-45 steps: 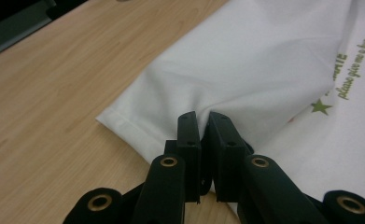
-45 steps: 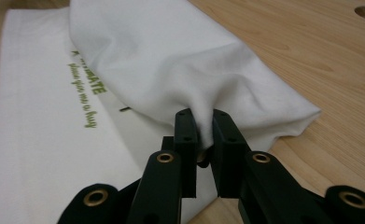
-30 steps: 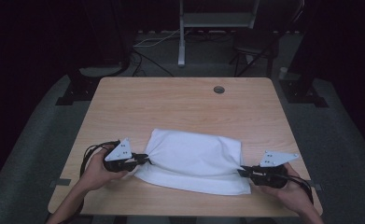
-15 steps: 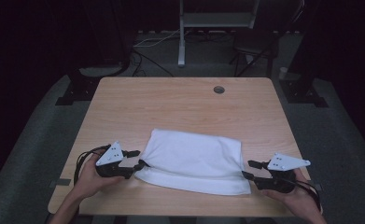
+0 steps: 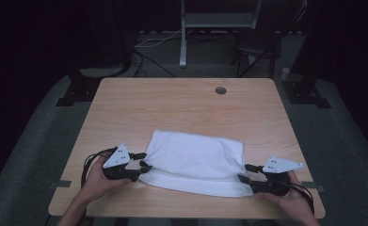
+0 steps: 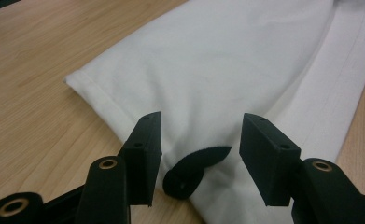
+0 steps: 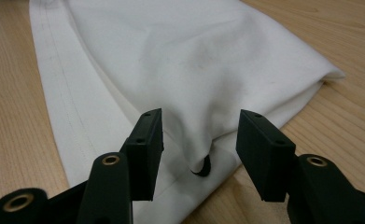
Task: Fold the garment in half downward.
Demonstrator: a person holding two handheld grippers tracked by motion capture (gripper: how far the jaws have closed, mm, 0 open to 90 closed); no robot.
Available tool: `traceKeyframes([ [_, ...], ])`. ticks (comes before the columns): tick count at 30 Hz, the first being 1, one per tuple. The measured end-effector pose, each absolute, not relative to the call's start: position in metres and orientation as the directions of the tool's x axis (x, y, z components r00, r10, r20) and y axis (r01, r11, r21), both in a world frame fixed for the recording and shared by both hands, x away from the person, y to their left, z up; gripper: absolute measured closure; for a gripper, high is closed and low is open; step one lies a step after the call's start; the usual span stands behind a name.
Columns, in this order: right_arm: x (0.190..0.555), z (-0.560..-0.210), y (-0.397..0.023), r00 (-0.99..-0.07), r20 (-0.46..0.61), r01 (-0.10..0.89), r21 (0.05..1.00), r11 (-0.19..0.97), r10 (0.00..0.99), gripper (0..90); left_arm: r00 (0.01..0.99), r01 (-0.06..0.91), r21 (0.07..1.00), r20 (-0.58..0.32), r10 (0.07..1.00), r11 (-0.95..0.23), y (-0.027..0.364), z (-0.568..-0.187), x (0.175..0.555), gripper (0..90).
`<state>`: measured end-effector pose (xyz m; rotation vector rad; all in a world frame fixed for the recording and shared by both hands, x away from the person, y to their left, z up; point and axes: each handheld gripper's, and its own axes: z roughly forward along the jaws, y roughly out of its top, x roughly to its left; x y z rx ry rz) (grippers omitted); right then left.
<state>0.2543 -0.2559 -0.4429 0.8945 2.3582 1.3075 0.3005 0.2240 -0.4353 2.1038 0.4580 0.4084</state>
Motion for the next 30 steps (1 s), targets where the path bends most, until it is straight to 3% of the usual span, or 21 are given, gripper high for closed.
traceKeyframes([
  [5,0.255,-0.444,-0.252,-0.769,0.035,0.383,0.825,0.415,0.639,56.9,0.879,0.168,0.82,0.127,0.46,-0.548,0.216,-0.438,0.302,51.5],
  [11,0.256,-0.444,-0.247,-0.771,0.009,0.393,0.794,0.464,0.637,74.8,0.878,0.177,0.794,0.14,0.459,-0.582,0.209,-0.438,0.303,67.4],
  [14,0.259,-0.444,-0.244,-0.776,0.013,0.399,0.784,0.475,0.631,79.4,0.874,0.186,0.785,0.143,0.464,-0.591,0.205,-0.437,0.304,74.2],
  [19,0.259,-0.438,-0.242,-0.78,0.027,0.398,0.793,0.462,0.625,80.7,0.872,0.196,0.785,0.134,0.471,-0.587,0.204,-0.435,0.304,83.1],
  [30,0.247,-0.43,-0.249,-0.798,0.112,0.41,0.822,0.396,0.593,81.4,0.885,0.181,0.816,0.109,0.453,-0.55,0.218,-0.424,0.288,83.9],
])
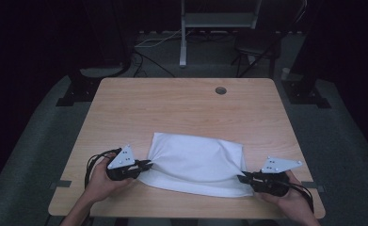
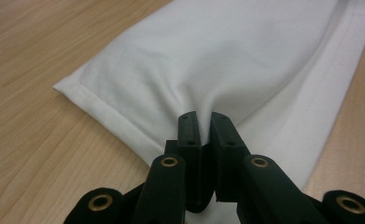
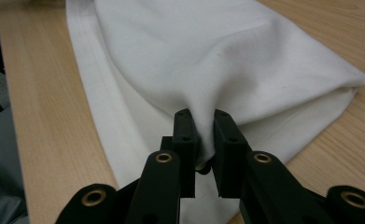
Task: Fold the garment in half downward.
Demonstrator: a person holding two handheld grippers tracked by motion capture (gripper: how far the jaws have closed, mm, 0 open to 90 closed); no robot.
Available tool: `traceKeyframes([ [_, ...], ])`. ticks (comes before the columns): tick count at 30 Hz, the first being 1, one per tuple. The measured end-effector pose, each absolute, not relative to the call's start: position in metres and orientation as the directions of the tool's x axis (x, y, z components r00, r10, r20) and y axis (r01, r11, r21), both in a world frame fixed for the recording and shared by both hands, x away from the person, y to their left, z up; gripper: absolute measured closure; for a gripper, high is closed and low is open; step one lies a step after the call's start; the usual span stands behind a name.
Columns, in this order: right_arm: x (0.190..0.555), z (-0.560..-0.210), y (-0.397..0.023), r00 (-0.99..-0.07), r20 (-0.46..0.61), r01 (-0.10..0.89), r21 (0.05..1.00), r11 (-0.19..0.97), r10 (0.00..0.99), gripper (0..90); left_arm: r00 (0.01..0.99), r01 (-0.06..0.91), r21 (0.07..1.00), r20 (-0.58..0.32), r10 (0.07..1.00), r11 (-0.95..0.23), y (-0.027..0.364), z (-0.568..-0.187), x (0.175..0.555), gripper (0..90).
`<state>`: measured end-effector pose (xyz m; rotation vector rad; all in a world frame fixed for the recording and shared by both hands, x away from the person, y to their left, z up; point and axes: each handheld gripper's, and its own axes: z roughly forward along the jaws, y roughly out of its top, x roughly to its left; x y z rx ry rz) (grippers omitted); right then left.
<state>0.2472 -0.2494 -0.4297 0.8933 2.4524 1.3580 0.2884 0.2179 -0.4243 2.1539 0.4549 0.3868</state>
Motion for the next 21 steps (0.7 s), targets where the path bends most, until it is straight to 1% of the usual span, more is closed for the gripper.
traceKeyframes([
  [7,0.238,-0.426,-0.25,-0.813,0.112,0.398,0.823,0.406,0.571,81.3,0.892,0.176,0.809,0.11,0.439,-0.56,0.224,-0.423,0.277,83.4],
  [12,0.233,-0.429,-0.25,-0.819,0.109,0.405,0.805,0.434,0.563,81.1,0.903,0.169,0.796,0.112,0.415,-0.581,0.224,-0.425,0.273,82.2],
  [15,0.232,-0.433,-0.251,-0.821,0.111,0.418,0.785,0.457,0.56,78.8,0.91,0.171,0.798,0.097,0.403,-0.578,0.224,-0.427,0.272,78.1],
  [16,0.232,-0.433,-0.251,-0.821,0.111,0.418,0.785,0.457,0.56,78.8,0.91,0.171,0.798,0.097,0.403,-0.578,0.224,-0.427,0.272,73.0],
  [17,0.231,-0.436,-0.251,-0.824,0.105,0.424,0.767,0.482,0.557,75.5,0.91,0.17,0.802,0.096,0.404,-0.572,0.225,-0.426,0.272,73.0],
  [18,0.231,-0.436,-0.252,-0.82,0.105,0.427,0.767,0.48,0.562,73.4,0.908,0.168,0.807,0.096,0.407,-0.566,0.227,-0.426,0.271,70.7],
  [20,0.231,-0.434,-0.256,-0.809,0.119,0.434,0.781,0.45,0.575,66.7,0.905,0.17,0.821,0.088,0.416,-0.545,0.231,-0.424,0.271,65.2],
  [21,0.231,-0.431,-0.259,-0.8,0.124,0.437,0.79,0.429,0.587,65.2,0.903,0.174,0.825,0.084,0.421,-0.537,0.233,-0.423,0.272,63.7],
])
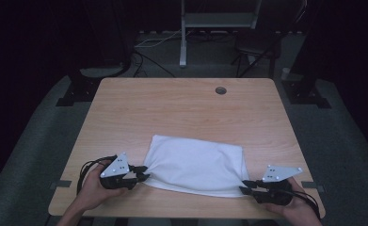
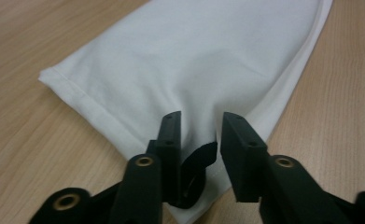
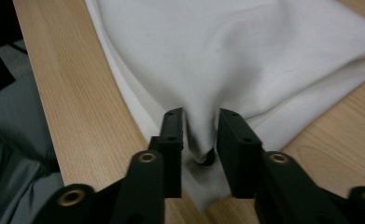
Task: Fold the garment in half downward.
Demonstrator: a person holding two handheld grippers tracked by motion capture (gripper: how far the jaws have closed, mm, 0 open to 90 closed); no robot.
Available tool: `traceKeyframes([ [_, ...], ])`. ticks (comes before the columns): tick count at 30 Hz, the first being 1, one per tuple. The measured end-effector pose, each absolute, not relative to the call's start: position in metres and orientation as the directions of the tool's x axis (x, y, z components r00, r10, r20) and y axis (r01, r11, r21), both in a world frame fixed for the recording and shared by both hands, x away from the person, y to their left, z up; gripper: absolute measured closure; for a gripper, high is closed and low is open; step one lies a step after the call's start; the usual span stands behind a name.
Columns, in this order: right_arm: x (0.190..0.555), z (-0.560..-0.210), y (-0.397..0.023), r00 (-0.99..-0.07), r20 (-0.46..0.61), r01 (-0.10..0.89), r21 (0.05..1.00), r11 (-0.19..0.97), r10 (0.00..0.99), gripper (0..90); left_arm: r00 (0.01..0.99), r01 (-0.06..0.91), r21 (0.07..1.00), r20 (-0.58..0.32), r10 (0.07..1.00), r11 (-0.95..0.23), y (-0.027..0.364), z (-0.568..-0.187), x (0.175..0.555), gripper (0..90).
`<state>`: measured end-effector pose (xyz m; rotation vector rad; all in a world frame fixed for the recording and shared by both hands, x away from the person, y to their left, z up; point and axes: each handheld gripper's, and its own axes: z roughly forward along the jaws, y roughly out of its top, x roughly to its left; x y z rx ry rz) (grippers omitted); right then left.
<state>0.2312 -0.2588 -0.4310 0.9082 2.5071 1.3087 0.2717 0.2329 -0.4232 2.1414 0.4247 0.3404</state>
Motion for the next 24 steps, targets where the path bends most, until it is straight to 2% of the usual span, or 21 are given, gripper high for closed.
traceKeyframes([
  [5,0.244,-0.419,-0.269,-0.733,0.129,0.458,0.82,0.344,0.668,56.8,0.905,0.176,0.823,0.08,0.417,-0.539,0.232,-0.424,0.273,56.7],
  [11,0.27,-0.425,-0.263,-0.667,0.125,0.51,0.795,0.328,0.734,53.7,0.907,0.176,0.828,0.073,0.414,-0.532,0.227,-0.427,0.275,54.0],
  [24,0.301,-0.433,-0.251,-0.61,0.132,0.563,0.766,0.31,0.782,54.6,0.899,0.18,0.842,0.069,0.432,-0.509,0.224,-0.429,0.278,49.3],
])
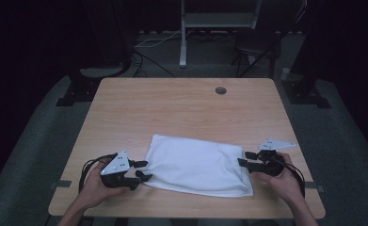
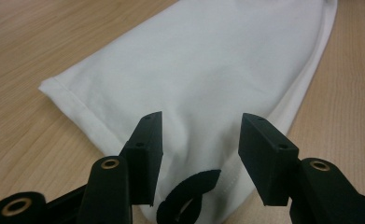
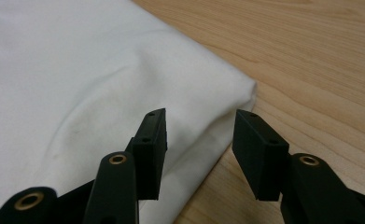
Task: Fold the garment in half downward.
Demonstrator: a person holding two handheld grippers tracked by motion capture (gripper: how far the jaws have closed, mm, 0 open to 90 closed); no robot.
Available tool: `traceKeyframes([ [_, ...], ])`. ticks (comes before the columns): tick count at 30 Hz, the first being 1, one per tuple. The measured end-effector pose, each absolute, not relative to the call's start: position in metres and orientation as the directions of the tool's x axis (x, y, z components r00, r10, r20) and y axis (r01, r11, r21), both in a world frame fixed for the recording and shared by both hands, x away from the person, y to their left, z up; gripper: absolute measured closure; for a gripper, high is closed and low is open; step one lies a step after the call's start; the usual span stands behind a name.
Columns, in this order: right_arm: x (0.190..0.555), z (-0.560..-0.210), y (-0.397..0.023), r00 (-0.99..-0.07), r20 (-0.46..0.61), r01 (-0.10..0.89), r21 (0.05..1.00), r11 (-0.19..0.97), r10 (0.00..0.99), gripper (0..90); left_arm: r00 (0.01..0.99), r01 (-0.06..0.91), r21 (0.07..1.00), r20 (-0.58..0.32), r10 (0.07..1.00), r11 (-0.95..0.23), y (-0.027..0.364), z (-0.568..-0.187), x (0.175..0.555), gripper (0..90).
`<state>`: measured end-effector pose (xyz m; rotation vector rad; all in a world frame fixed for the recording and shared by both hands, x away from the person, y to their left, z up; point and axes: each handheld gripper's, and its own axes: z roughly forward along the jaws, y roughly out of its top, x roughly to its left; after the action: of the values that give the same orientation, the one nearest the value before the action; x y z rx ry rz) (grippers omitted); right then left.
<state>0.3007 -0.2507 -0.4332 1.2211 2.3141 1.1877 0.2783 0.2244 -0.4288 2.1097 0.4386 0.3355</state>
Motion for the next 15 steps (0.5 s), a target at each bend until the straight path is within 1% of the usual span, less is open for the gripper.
traceKeyframes([
  [1,0.301,-0.433,-0.251,-0.61,0.132,0.563,0.766,0.31,0.782,54.6,0.899,0.18,0.842,0.069,0.432,-0.509,0.224,-0.429,0.278,48.9],
  [3,0.303,-0.435,-0.249,-0.605,0.14,0.573,0.76,0.306,0.784,57.5,0.898,0.181,0.843,0.068,0.434,-0.507,0.223,-0.43,0.278,48.8],
  [5,0.305,-0.436,-0.246,-0.613,0.14,0.575,0.754,0.317,0.778,64.0,0.9,0.182,0.841,0.065,0.431,-0.509,0.221,-0.431,0.278,48.9],
  [8,0.308,-0.438,-0.241,-0.622,0.141,0.582,0.741,0.335,0.77,76.6,0.906,0.174,0.837,0.07,0.418,-0.518,0.217,-0.431,0.278,48.9],
  [11,0.31,-0.438,-0.24,-0.624,0.136,0.581,0.74,0.34,0.769,84.1,0.91,0.175,0.828,0.07,0.409,-0.532,0.215,-0.431,0.279,48.9],
  [13,0.311,-0.436,-0.241,-0.619,0.133,0.576,0.747,0.332,0.774,87.1,0.912,0.175,0.827,0.07,0.405,-0.535,0.213,-0.433,0.279,48.9],
  [15,0.311,-0.434,-0.243,-0.605,0.126,0.574,0.753,0.321,0.786,87.7,0.912,0.177,0.822,0.07,0.405,-0.541,0.213,-0.434,0.279,48.9],
])
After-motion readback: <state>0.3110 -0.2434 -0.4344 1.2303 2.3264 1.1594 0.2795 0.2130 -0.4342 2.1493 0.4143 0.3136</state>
